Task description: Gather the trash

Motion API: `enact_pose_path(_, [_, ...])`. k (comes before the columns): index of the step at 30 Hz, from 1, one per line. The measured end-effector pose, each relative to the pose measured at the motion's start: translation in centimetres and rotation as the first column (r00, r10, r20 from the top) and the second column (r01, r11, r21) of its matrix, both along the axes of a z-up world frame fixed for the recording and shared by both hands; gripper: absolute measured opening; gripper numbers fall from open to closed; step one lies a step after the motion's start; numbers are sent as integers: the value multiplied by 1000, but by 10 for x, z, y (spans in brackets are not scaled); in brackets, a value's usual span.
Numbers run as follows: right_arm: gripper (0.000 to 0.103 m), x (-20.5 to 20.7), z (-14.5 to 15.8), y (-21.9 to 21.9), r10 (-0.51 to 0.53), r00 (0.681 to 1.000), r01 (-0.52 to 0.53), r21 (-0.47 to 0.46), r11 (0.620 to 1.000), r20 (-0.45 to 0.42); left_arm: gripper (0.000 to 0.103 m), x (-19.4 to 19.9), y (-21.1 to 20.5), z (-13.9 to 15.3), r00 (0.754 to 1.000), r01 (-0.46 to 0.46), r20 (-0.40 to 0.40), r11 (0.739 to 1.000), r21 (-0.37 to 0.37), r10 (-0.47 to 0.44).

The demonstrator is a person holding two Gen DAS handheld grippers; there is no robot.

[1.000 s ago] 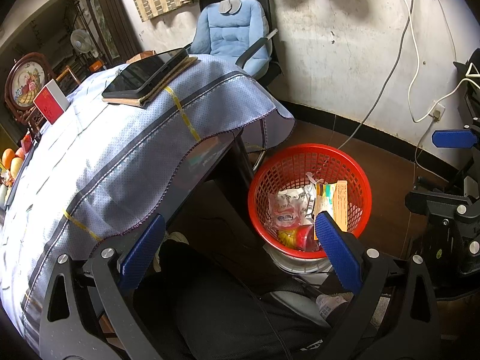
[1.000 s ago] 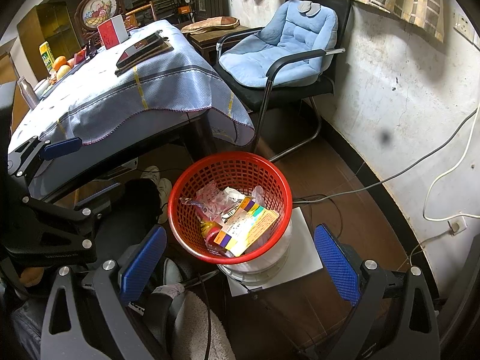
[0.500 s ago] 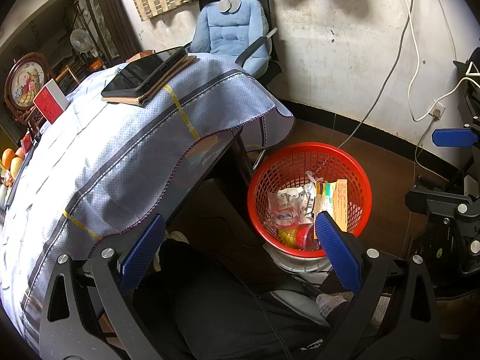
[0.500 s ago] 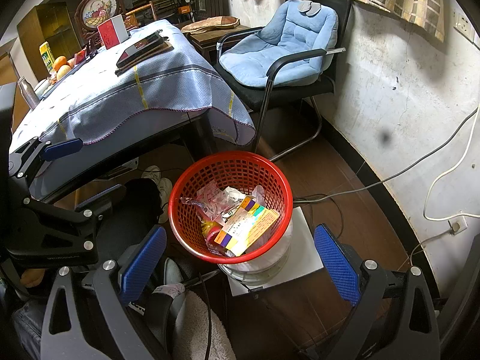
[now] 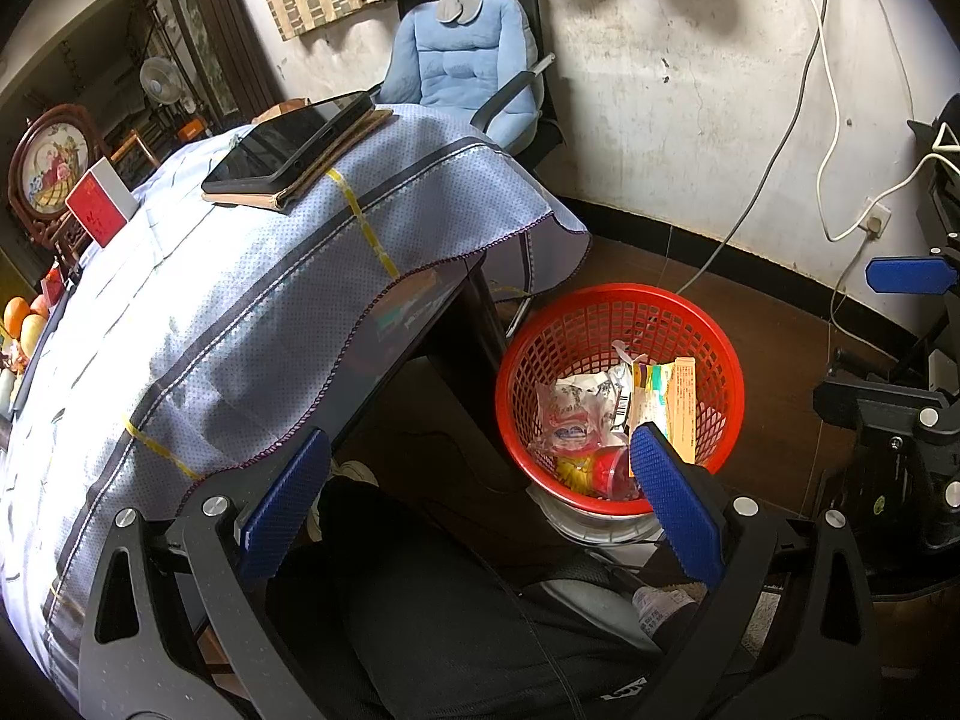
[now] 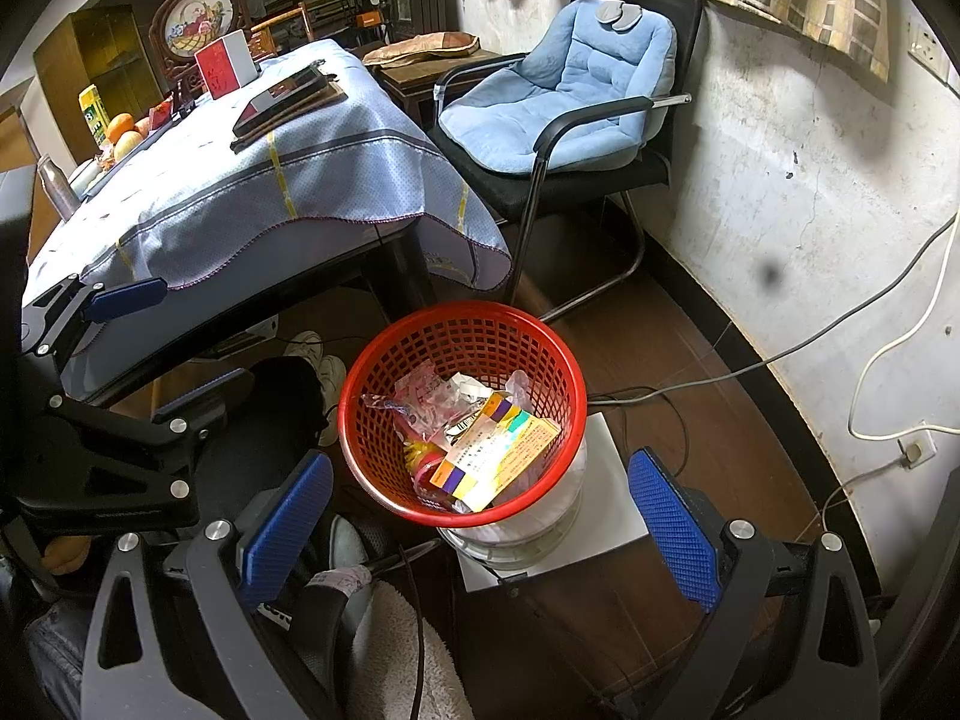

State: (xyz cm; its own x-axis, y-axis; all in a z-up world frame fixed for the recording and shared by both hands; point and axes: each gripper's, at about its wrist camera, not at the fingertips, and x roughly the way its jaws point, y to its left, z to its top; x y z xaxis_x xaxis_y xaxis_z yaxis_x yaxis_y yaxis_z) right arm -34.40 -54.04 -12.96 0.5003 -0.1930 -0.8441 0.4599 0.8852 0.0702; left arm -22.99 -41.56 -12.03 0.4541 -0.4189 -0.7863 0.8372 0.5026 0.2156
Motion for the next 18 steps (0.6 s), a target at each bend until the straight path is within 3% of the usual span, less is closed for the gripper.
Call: enact_pose_path(18, [97,0,0,0,1,1000,-1,2,1000,1,96,0,1,-1,1000,3,1,1000,2,-3])
